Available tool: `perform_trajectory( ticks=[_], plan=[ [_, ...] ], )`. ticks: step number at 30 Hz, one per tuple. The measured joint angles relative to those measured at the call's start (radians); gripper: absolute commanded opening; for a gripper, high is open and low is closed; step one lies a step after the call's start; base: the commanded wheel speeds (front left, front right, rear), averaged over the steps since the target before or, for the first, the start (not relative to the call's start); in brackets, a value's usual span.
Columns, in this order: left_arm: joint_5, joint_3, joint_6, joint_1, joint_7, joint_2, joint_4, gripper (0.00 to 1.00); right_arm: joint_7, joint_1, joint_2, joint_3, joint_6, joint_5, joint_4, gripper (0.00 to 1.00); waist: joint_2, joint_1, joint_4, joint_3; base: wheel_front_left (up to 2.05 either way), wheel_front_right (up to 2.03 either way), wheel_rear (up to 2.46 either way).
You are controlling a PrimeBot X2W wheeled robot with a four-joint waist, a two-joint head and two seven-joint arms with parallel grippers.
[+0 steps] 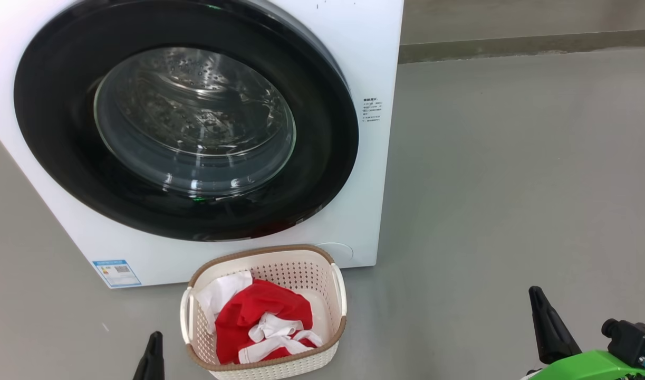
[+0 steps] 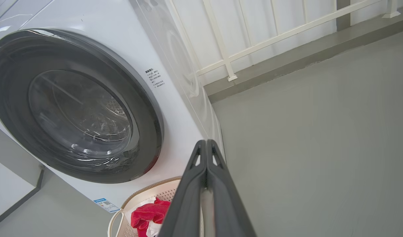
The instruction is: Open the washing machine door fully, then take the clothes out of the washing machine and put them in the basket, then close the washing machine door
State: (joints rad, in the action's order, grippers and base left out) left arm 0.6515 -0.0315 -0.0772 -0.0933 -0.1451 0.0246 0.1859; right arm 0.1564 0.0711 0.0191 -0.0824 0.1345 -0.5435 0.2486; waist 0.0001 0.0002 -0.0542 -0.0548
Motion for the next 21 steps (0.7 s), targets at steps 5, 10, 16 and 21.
perform_trajectory(
  ticks=[5, 10, 16, 21],
  plan=[
    [0.053, -0.002, -0.003, 0.013, 0.014, 0.000, 0.005, 0.00, -0.017, -0.013, 0.000, -0.002, 0.000, -0.055, 0.002, 0.00, 0.0000, 0.0000, 0.003, 0.003, 0.00, 0.00, 0.00],
    [0.104, -0.005, -0.004, 0.018, 0.031, 0.000, 0.010, 0.00, -0.033, -0.016, 0.001, -0.005, 0.000, -0.111, 0.004, 0.00, 0.0000, 0.0000, 0.006, 0.006, 0.00, 0.00, 0.00],
    [0.167, -0.009, -0.004, 0.030, 0.048, 0.001, 0.017, 0.00, -0.046, -0.024, 0.001, -0.007, 0.000, -0.187, 0.004, 0.00, 0.0000, 0.0000, 0.010, 0.010, 0.00, 0.00, 0.00],
    [0.218, -0.012, -0.011, 0.039, 0.061, 0.001, 0.018, 0.00, -0.065, -0.035, 0.002, -0.010, 0.000, -0.243, 0.007, 0.00, 0.0000, 0.0000, 0.013, 0.014, 0.00, 0.00, 0.00]
  ],
)
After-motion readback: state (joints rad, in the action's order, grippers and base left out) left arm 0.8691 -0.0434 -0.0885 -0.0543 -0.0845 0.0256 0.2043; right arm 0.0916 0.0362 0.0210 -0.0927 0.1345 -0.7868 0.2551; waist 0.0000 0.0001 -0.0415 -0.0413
